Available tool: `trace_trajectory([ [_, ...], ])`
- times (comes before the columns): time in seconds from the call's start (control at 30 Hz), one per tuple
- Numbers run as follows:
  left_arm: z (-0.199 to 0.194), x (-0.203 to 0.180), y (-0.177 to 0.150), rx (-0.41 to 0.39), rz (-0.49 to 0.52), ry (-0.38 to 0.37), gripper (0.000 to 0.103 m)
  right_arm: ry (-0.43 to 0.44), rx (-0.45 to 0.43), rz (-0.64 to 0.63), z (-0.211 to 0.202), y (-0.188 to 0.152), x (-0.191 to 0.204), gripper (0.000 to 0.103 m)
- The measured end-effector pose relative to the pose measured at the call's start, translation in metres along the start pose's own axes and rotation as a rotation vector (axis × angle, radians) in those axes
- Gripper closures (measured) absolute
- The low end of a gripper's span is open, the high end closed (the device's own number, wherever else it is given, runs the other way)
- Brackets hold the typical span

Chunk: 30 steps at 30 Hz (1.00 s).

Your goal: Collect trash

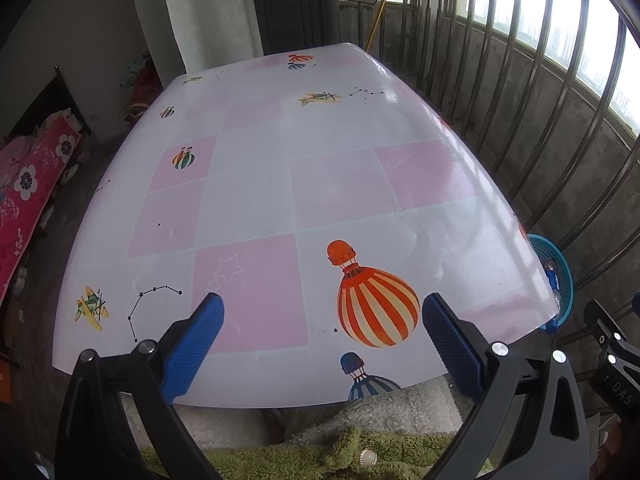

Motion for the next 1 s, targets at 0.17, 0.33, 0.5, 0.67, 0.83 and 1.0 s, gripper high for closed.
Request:
trace_trajectory([
  [0.17, 0.0005, 0.0002, -0.0001, 0.000, 0.000, 0.000, 0.006, 0.001, 0.001, -0.001, -0.0001, 0.0001, -0.0001, 0.008],
  [0.33, -0.0001, 0.0000, -0.0003, 0.002, 0.000, 0.002, 0.006, 0.001, 0.001, 0.002, -0.0002, -0.0001, 0.0004, 0.008],
  [0.5, 0.0008, -0.0002, -0.0004, 0.002, 0.002, 0.002, 0.006, 0.001, 0.002, 0.002, -0.0002, 0.0000, 0.0007, 0.008],
  [0.67, 0.0009, -0.0003, -0.0004, 0.002, 0.001, 0.002, 0.006, 0.003, 0.003, 0.002, -0.0003, 0.0004, 0.0002, 0.008],
  [0.83, 0.0008, -0.0014, -0.0004, 0.003, 0.003, 0.002, 0.006, 0.002, 0.003, 0.002, -0.0005, 0.0008, -0.0002, 0.008],
  [1.0, 0.0008, -0.0017, -0.0001, 0.003, 0.003, 0.002, 0.006, 0.003, 0.004, 0.002, -0.0001, 0.0014, -0.0013, 0.008],
])
Point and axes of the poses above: each gripper's, at about its wrist camera, not at the fingertips, and z roughly the way its jaws point, x to its left, y to its top, the point moved 3 cm from there along z, roughly the way its jaws point, and after that the axes turned 8 degrees about -z, right-handed, at the moved point
